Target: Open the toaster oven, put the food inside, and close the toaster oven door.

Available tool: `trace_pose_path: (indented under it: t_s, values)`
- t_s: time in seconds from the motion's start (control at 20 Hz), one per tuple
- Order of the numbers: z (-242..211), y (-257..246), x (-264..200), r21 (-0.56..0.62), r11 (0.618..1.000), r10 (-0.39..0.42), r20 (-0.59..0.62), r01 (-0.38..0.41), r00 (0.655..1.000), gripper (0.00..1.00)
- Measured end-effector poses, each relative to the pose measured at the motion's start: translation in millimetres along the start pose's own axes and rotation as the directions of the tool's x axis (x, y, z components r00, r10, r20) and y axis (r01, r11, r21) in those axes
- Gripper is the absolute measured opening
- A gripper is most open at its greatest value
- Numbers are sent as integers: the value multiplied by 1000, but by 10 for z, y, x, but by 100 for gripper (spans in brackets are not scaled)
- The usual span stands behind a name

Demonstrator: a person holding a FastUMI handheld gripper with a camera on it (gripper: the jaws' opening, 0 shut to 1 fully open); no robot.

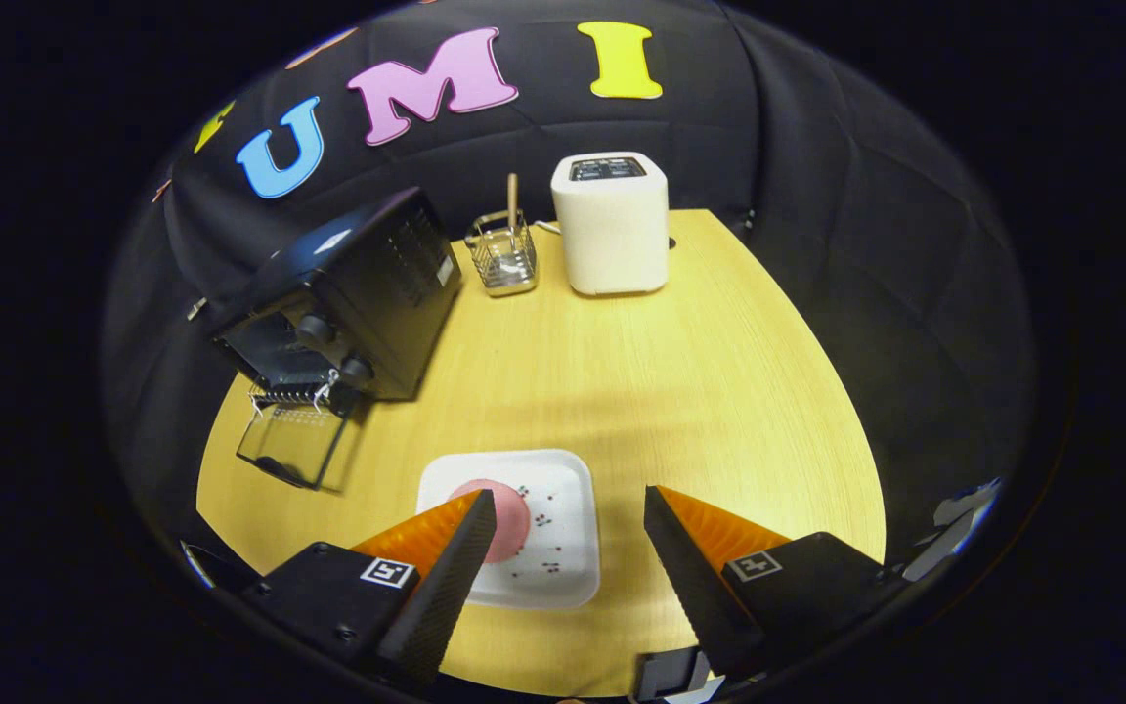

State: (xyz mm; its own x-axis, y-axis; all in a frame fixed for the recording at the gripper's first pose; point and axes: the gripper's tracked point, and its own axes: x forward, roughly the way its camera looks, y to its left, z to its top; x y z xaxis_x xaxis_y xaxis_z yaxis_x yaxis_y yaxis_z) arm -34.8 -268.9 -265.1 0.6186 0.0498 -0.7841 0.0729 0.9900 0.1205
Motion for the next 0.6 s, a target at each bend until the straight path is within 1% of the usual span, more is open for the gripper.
trace_pose_path:
  t_s: [0.2, 0.35, 0.45, 0.55, 0.6]
  values:
    - [-225, -169, 197, -33, 999, 11, -84, -14, 996, 100]
    - [-396, -119, 332, -51, 997, 47, -161, -56, 986, 100]
    - [-443, -68, 413, -75, 995, 57, -178, -71, 982, 98]
    - [-498, -19, 456, -101, 992, 61, -199, -83, 978, 95]
    - [-530, -9, 477, -111, 990, 57, -212, -82, 976, 88]
